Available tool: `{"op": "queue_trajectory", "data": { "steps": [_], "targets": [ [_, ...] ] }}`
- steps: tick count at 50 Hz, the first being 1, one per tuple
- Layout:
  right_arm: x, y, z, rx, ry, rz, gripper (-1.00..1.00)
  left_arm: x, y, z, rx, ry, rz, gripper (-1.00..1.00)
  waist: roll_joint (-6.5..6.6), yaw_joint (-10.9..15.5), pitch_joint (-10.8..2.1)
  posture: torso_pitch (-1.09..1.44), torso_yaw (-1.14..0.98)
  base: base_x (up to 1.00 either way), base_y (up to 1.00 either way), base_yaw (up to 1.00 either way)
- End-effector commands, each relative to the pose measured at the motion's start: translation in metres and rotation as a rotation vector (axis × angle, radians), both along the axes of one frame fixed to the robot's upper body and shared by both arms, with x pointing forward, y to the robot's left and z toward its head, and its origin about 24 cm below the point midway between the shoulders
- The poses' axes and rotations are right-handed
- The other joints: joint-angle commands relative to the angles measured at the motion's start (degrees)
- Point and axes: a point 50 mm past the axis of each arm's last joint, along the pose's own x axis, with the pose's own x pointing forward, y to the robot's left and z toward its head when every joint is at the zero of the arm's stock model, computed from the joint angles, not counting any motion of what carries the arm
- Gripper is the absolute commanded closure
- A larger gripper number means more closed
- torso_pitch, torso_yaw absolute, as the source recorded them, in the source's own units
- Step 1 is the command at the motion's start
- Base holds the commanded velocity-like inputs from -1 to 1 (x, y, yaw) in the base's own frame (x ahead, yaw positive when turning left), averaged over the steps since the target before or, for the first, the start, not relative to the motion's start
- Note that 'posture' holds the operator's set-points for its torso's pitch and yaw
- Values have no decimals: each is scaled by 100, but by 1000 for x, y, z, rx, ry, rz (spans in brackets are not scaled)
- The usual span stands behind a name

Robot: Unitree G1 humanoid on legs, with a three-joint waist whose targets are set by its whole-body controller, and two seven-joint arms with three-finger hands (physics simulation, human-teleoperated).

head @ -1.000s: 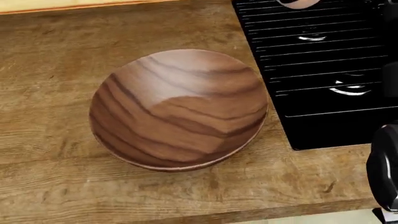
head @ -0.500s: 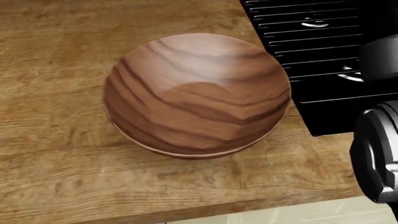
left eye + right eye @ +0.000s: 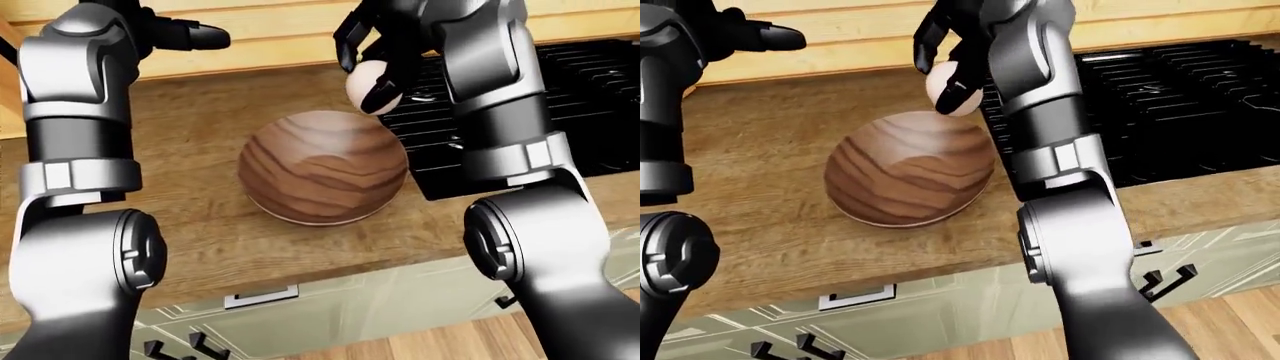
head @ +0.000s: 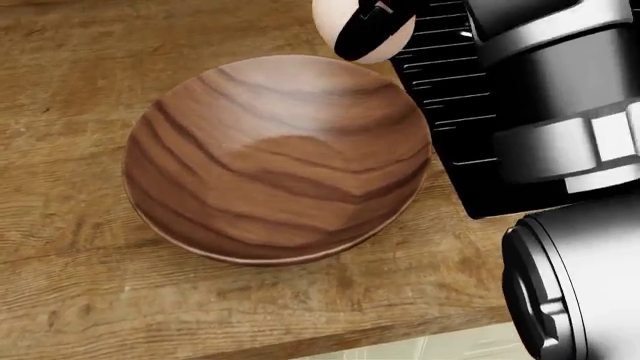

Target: Pick the egg from the pan and place it in the bowl.

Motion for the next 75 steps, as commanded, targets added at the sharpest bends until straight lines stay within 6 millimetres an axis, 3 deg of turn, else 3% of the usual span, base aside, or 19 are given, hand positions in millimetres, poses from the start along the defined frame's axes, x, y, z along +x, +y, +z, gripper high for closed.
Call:
{"op": "queue_trajectory", "data": {
  "steps": [1,19,32,59,60,61,62,63,64,66,67,75],
  "targets": [
    [-9,4,25,-2,-94,16,100,-9,-1,26,16,-109,-1,-100,17,-4,-214,0,0,0,0,0],
    [-15,23,-12,-137,31,85,100,-8,-2,26,18,-106,-1,-100,36,-16,-225,0,0,0,0,0],
    [-26,37,-7,-173,24,113,100,-9,-1,26,18,-106,1,-100,80,-40,-218,0,0,0,0,0],
    [-40,63,-17,-205,33,161,100,-8,1,25,19,-105,6,-100,163,-88,-219,0,0,0,0,0],
    [-40,63,-17,-206,33,160,83,-8,1,25,19,-105,6,-100,166,-92,-221,0,0,0,0,0],
    [-40,62,-17,-206,32,160,29,-8,1,24,19,-104,6,-100,168,-95,-222,0,0,0,0,0],
    [-40,62,-17,-206,30,160,18,-8,1,24,19,-104,5,-100,170,-97,-221,0,0,0,0,0],
    [-40,62,-17,-207,31,160,-50,-8,1,24,19,-105,6,-100,172,-98,-220,0,0,0,0,0],
    [-40,62,-16,-209,31,161,-79,-9,1,25,19,-106,5,-100,173,-99,-220,0,0,0,0,0],
    [-41,62,-17,-215,32,164,-84,-9,1,26,19,-107,6,-100,175,-103,-221,0,0,0,0,0],
    [-42,62,-17,-216,32,164,-100,-9,1,26,19,-107,6,-100,176,-105,-220,0,0,0,0,0],
    [-42,60,-17,-218,38,160,-100,-9,1,25,18,-107,6,-100,181,-116,-225,0,0,0,0,0]
  ]
}}
